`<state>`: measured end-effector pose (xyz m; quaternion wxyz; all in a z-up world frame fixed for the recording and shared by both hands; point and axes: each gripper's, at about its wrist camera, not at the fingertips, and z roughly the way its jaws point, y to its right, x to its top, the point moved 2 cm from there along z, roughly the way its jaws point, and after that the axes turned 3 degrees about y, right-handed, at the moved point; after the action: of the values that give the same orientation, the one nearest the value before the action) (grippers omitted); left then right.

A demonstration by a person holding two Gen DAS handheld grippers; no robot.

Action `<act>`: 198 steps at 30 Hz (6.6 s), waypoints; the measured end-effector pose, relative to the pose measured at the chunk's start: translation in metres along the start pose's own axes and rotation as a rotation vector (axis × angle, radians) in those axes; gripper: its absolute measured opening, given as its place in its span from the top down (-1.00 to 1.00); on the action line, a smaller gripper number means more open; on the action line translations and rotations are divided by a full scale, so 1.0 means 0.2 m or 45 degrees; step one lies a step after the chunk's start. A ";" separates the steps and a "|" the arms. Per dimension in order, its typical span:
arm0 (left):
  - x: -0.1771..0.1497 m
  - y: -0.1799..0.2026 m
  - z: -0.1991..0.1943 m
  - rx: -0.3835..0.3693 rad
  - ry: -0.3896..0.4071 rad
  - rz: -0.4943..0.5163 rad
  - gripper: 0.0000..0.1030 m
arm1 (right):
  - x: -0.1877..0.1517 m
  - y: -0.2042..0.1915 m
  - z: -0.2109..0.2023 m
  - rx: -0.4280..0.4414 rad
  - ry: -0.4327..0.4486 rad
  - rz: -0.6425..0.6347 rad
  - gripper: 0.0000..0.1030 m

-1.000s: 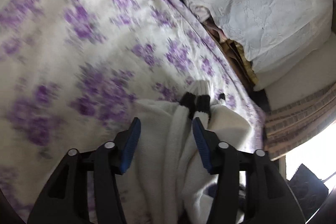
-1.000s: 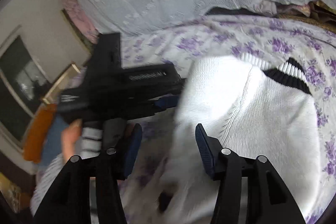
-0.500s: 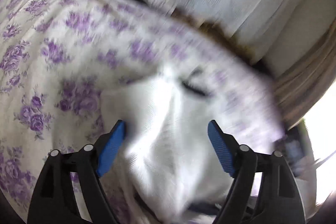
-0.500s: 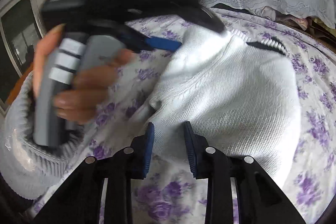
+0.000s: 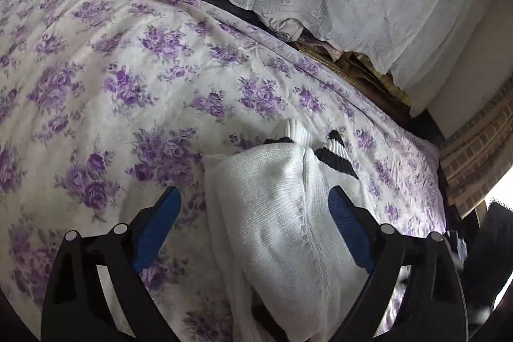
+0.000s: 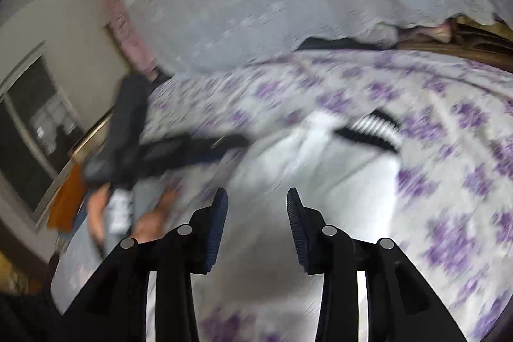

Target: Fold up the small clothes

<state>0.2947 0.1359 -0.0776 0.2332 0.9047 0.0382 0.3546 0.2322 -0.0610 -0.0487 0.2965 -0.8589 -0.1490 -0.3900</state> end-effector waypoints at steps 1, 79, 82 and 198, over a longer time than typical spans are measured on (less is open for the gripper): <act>-0.02 0.00 0.05 0.028 -0.031 0.013 -0.75 | 0.04 0.07 0.05 -0.030 0.009 0.051 0.25; -0.28 0.22 -0.04 0.558 0.153 0.240 -0.90 | -0.17 0.35 -0.02 -0.363 0.260 0.138 -0.81; -0.29 0.24 -0.05 0.534 0.156 0.243 -0.90 | -0.17 0.34 -0.02 -0.358 0.272 0.132 -0.83; -0.25 0.02 0.18 -0.529 -0.271 -0.224 -0.90 | -0.06 0.57 0.36 0.560 -0.069 0.868 -0.93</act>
<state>0.2810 0.1078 -0.1293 0.4469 0.8627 0.0184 0.2359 0.3215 -0.1046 -0.1406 0.5814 -0.7853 0.0567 -0.2053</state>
